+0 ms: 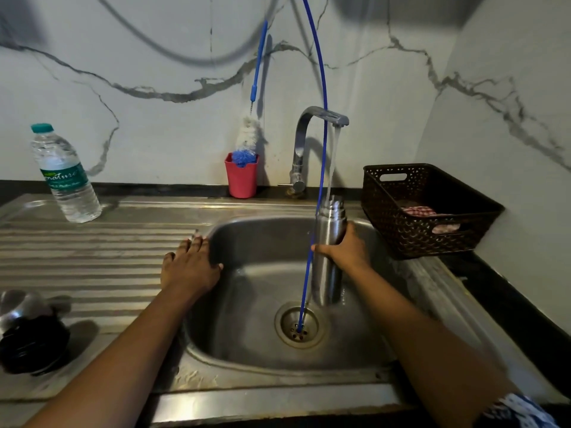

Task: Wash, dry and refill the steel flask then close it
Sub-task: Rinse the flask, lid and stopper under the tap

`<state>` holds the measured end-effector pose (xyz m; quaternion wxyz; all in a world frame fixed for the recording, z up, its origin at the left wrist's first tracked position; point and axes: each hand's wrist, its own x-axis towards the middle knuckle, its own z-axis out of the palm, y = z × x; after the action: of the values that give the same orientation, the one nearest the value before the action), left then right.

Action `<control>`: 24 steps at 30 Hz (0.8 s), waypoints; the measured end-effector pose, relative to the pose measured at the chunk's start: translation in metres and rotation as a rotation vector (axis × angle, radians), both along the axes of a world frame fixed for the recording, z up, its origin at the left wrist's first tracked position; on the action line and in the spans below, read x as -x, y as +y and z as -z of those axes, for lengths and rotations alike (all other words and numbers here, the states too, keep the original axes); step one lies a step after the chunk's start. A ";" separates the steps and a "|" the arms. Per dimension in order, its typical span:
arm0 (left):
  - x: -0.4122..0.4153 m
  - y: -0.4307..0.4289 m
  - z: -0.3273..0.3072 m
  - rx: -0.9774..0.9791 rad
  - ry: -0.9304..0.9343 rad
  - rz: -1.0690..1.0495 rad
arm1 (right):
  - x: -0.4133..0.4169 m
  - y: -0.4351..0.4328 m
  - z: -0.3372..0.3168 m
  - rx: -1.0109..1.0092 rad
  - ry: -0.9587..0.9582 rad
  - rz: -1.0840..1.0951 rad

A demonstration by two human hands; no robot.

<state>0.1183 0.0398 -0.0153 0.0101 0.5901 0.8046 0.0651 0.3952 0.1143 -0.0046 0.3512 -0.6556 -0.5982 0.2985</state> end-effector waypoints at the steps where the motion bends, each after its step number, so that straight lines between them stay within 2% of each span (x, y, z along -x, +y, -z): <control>1: 0.000 0.000 0.000 -0.003 0.000 -0.002 | 0.002 -0.002 0.006 0.048 -0.032 -0.016; 3: 0.000 -0.001 0.000 -0.011 -0.002 0.001 | 0.002 -0.002 0.005 0.047 -0.047 -0.020; 6: 0.000 0.000 -0.001 -0.009 -0.003 0.004 | 0.001 0.006 -0.008 -0.086 0.006 0.032; 10: 0.001 -0.001 0.000 -0.012 0.007 0.000 | 0.004 -0.002 0.008 0.070 -0.092 -0.018; 14: 0.000 0.000 0.000 -0.016 0.016 -0.003 | 0.001 0.006 -0.007 -0.071 -0.019 0.034; 18: 0.000 0.000 0.001 -0.014 0.019 -0.003 | 0.003 -0.001 0.006 0.071 -0.087 -0.018; 22: 0.000 0.001 0.002 -0.028 0.025 0.002 | 0.002 0.004 -0.005 -0.060 -0.061 0.031; 24: 0.000 0.001 0.002 -0.030 0.021 0.003 | 0.003 0.003 -0.001 -0.015 -0.046 0.027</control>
<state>0.1179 0.0408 -0.0178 -0.0071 0.5920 0.8028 0.0711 0.3923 0.1174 -0.0037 0.3464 -0.6675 -0.5995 0.2740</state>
